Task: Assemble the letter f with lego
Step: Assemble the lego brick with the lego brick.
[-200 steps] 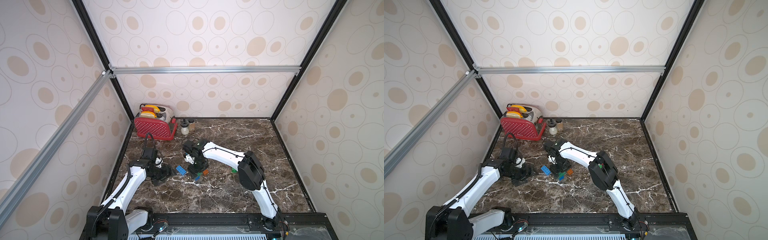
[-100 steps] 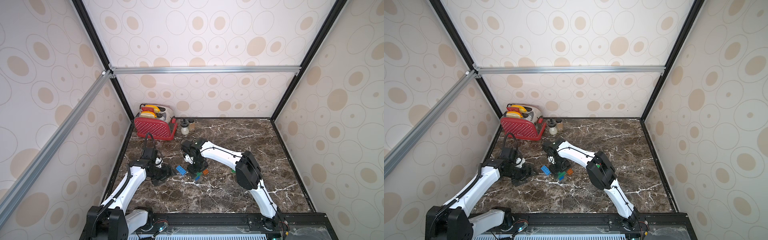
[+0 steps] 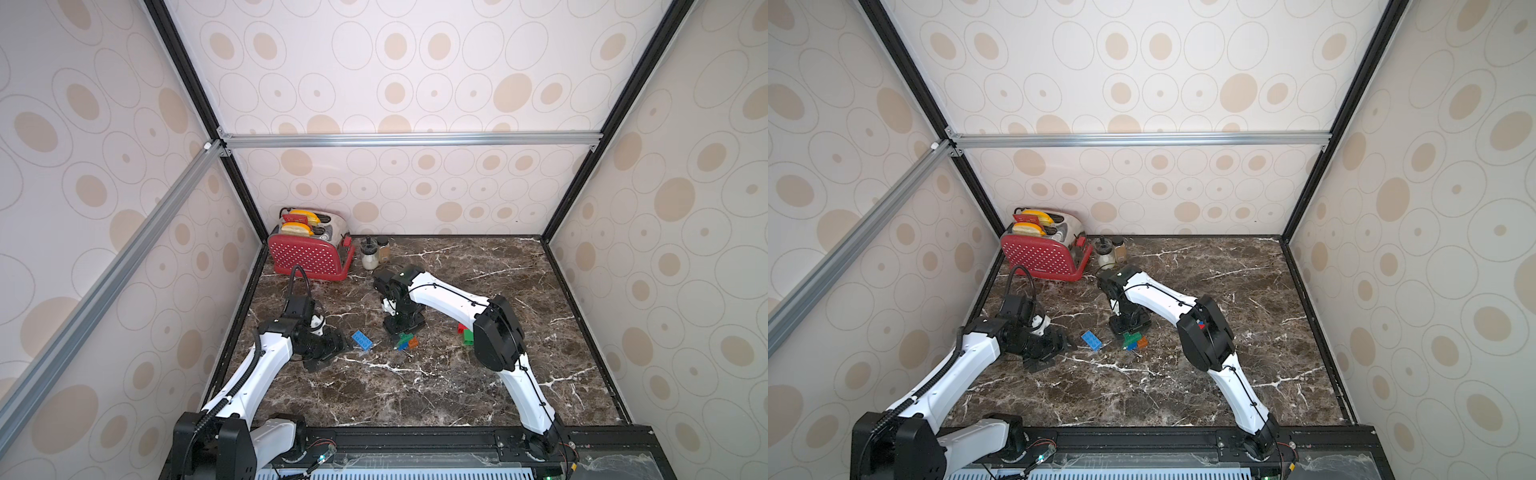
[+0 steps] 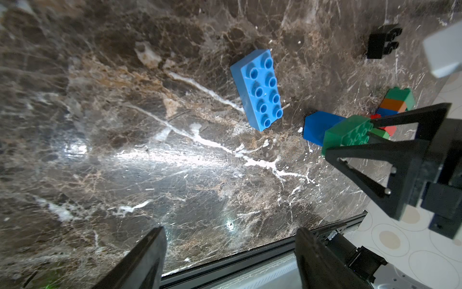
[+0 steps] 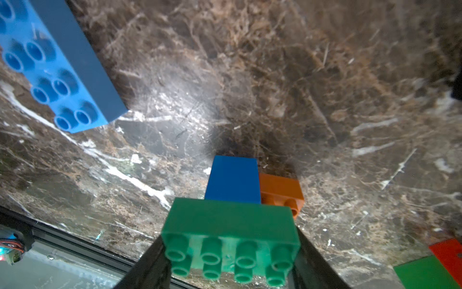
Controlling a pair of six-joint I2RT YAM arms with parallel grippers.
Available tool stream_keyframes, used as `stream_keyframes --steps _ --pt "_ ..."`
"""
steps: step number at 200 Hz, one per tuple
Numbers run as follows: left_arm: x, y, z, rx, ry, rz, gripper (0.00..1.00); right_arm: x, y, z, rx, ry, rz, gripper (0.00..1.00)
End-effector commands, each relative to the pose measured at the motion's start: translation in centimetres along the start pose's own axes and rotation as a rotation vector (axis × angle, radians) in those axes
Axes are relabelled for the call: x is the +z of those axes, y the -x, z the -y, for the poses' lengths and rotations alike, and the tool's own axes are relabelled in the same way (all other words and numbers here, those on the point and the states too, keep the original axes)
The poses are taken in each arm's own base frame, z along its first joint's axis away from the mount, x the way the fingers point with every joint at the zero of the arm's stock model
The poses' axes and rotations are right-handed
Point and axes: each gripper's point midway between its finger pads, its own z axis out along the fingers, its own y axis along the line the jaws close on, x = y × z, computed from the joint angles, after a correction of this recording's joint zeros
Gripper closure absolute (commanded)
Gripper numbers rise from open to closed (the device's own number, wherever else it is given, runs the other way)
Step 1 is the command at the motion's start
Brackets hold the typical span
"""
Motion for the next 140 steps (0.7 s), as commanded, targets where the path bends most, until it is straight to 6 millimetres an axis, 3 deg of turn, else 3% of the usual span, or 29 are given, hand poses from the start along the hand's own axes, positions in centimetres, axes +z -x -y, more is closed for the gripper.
stream_keyframes --steps 1,88,140 --pt "-0.3 0.2 0.2 0.017 -0.006 0.005 0.18 2.3 -0.5 0.7 0.025 -0.037 -0.069 0.37" --pt "-0.2 0.2 0.2 0.018 -0.006 0.005 0.18 5.3 -1.8 1.4 0.032 -0.059 -0.141 0.36" --pt "-0.2 0.2 0.2 0.019 -0.011 0.003 0.17 3.7 -1.3 1.5 0.022 -0.074 -0.11 0.24"
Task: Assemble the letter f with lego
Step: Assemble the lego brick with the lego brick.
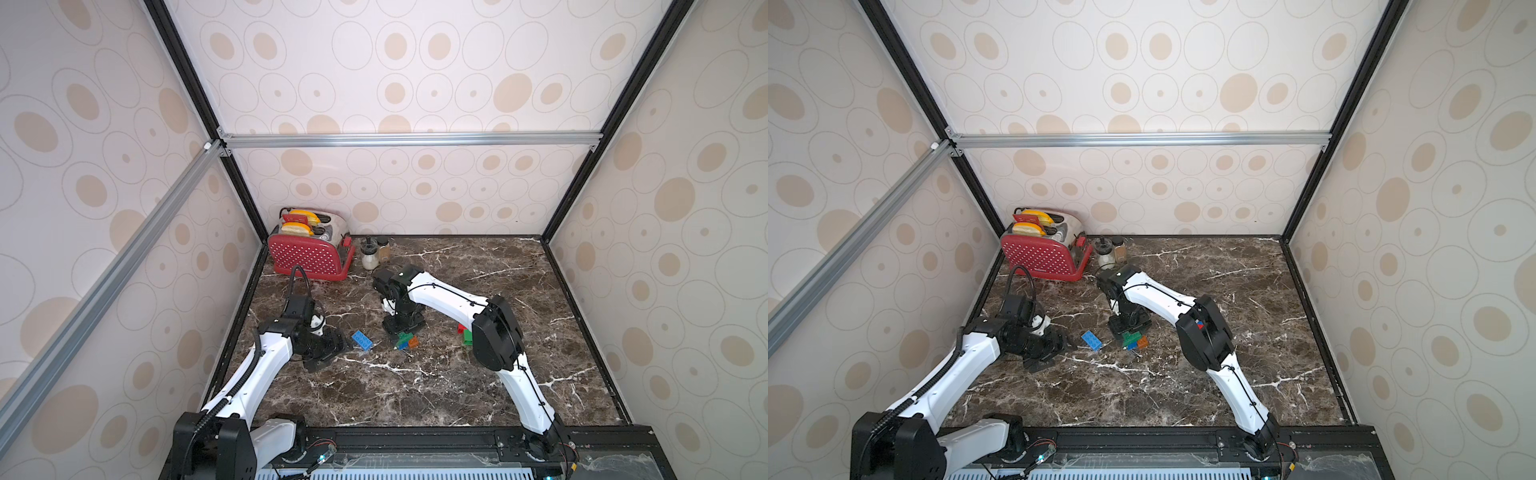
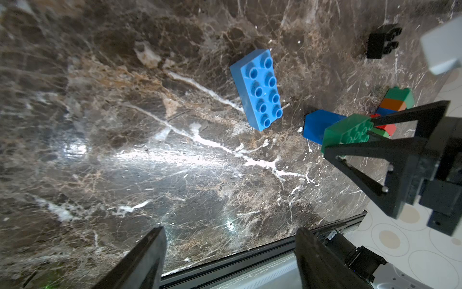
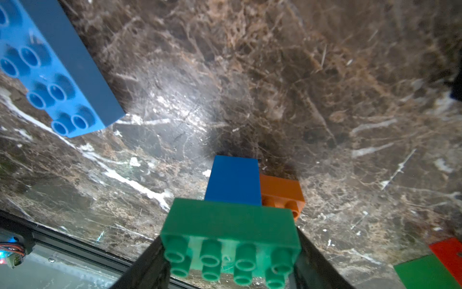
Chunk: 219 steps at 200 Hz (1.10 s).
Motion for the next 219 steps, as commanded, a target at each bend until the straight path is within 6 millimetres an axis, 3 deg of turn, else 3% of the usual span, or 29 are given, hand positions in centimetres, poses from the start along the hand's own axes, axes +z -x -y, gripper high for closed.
stream_keyframes --steps 1,120,168,195,219 --pt "-0.2 0.2 0.2 0.019 -0.009 0.004 0.17 3.1 -1.2 1.3 0.012 -0.065 -0.099 0.24" --pt "-0.1 0.3 0.2 0.017 -0.007 0.0 0.17 -2.4 0.6 -0.2 -0.03 -0.019 0.021 0.16" --pt "0.1 1.1 0.1 0.014 0.017 0.006 0.18 -7.4 0.8 -0.5 -0.059 -0.012 0.143 0.14" --pt "0.8 1.9 0.3 0.013 0.047 -0.021 0.2 -10.7 0.0 0.6 -0.053 -0.017 0.203 0.13" --pt "1.9 2.4 1.3 0.02 0.05 -0.027 0.2 -12.4 -0.8 1.9 -0.054 -0.025 0.231 0.1"
